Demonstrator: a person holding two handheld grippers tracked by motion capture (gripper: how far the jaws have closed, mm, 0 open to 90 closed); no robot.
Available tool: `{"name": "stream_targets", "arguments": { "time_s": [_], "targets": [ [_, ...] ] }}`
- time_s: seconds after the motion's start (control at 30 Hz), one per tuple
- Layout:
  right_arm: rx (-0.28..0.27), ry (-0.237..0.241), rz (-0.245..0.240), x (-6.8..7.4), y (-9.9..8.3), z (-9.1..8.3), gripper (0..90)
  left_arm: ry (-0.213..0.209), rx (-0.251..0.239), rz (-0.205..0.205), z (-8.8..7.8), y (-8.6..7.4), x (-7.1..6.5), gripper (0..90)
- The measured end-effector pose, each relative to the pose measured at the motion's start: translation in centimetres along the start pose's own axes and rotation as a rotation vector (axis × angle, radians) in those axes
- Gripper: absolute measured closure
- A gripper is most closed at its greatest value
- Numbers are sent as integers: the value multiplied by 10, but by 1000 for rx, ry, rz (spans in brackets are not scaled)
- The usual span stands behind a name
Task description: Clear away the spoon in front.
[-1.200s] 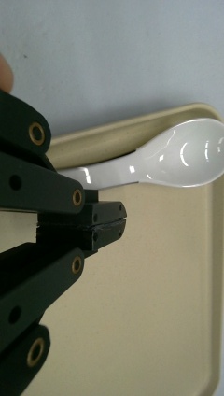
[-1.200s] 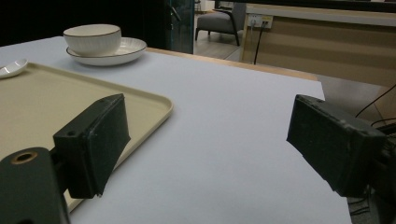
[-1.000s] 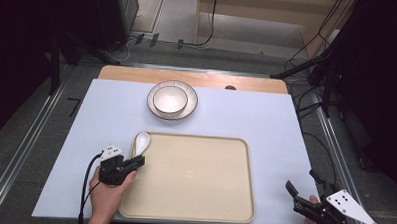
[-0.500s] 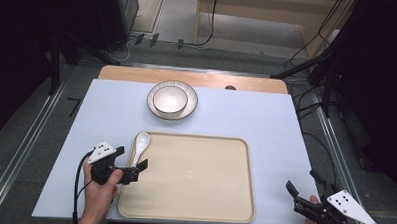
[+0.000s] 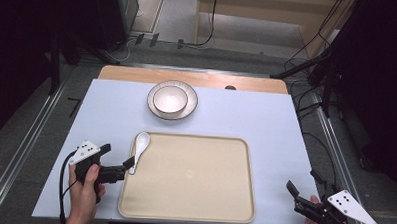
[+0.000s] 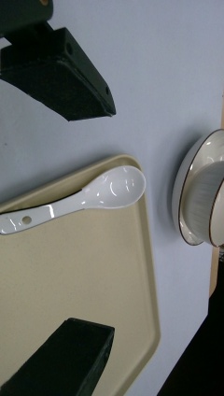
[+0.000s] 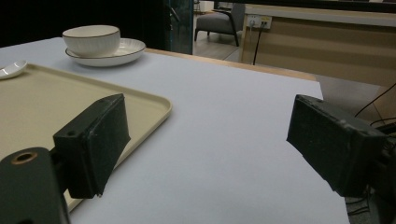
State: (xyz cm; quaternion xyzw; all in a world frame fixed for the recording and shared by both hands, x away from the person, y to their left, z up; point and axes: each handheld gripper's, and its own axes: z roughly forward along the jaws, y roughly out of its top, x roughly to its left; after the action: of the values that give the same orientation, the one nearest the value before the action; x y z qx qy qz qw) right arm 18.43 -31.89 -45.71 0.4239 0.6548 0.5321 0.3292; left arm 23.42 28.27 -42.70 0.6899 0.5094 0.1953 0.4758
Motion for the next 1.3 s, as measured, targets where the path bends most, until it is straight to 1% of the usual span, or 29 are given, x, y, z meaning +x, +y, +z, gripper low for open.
{"name": "stream_targets", "arguments": {
  "time_s": [0.2, 0.23, 0.33, 0.4, 0.53, 0.57, 0.63, 0.9, 1.03, 1.13, 1.23, 1.3],
  "targets": [
    [0, -2, 1, 0, 0, 0, 133, 10, -6, 0, -8, 0, 7, 0],
    [0, -2, 1, 0, 0, 0, 133, 16, -1, 3, -11, -1, 10, 0],
    [0, -3, 2, 0, 0, 0, 133, 16, -1, 2, -13, -3, 13, 0],
    [0, -4, 1, 0, 0, 0, 134, 24, -1, -1, -16, -4, 15, 0],
    [-1, -4, 2, -1, 0, 0, 133, 26, 5, 12, -22, -7, 18, 0],
    [-1, -4, 2, -1, 0, 0, 133, 29, 8, 12, -23, -8, 19, 0],
    [-2, -5, 2, -1, 0, -1, 133, 51, 17, 25, -26, -9, 21, 0],
    [-3, -8, 1, -1, 0, -1, 133, 52, 14, 25, -38, -13, 29, 0],
    [-2, -12, 1, -1, 0, -2, 133, 51, -4, 17, -44, -13, 33, 0],
    [-2, -12, 0, -1, 0, -2, 133, 49, -5, 29, -47, -14, 36, 0],
    [-2, -13, 3, -2, -1, -2, 133, 62, -14, 57, -51, -15, 41, 0],
    [1, -14, 4, -2, -1, -2, 133, 72, -10, 76, -53, -16, 43, 0]
  ]
}}
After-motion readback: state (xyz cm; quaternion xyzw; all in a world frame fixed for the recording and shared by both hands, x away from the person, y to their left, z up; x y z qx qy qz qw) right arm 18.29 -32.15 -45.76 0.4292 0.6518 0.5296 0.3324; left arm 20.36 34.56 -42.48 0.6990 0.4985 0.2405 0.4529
